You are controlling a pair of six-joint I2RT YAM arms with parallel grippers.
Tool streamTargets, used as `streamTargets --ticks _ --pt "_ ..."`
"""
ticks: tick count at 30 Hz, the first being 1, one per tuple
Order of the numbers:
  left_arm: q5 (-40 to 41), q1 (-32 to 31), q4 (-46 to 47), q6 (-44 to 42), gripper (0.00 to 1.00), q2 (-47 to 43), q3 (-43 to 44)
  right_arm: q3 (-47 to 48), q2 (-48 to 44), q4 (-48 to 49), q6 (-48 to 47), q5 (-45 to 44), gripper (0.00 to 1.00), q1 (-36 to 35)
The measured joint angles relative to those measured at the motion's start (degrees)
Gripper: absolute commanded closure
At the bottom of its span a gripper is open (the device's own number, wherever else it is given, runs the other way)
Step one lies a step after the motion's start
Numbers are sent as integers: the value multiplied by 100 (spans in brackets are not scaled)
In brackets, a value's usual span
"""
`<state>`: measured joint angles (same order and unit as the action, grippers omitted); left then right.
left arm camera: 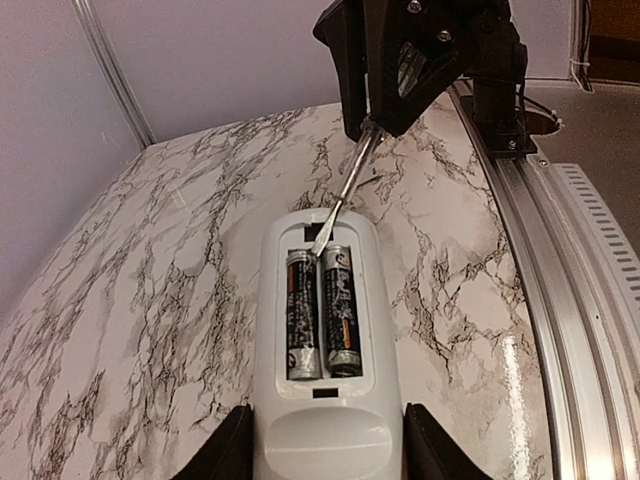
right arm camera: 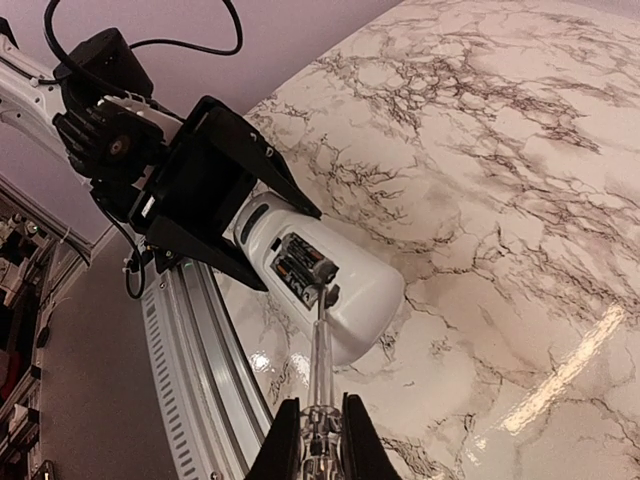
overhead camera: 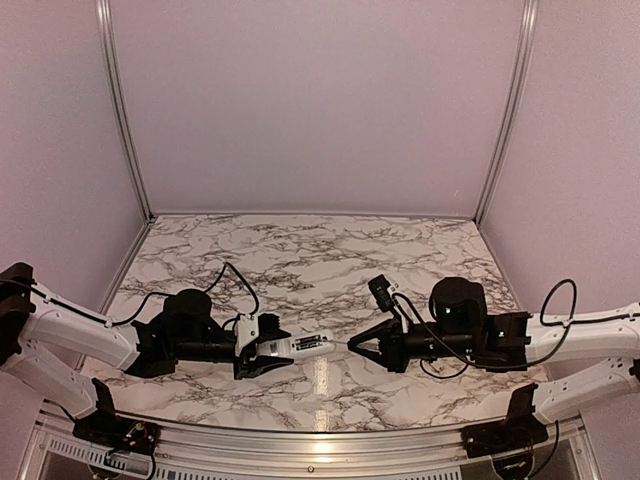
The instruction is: Unload the batteries from the remote control
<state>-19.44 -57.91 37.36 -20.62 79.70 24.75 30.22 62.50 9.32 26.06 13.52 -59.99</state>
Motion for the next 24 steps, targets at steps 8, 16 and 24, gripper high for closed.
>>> streamTargets --ticks 8,16,24 --pt "0 24 79 133 100 76 4 -28 24 151 48 0 100 0" --pt "-597 -133 516 184 100 216 227 -125 46 938 55 74 100 4" --pt "-664 -133 570 177 100 330 282 -125 76 1040 50 85 100 7"
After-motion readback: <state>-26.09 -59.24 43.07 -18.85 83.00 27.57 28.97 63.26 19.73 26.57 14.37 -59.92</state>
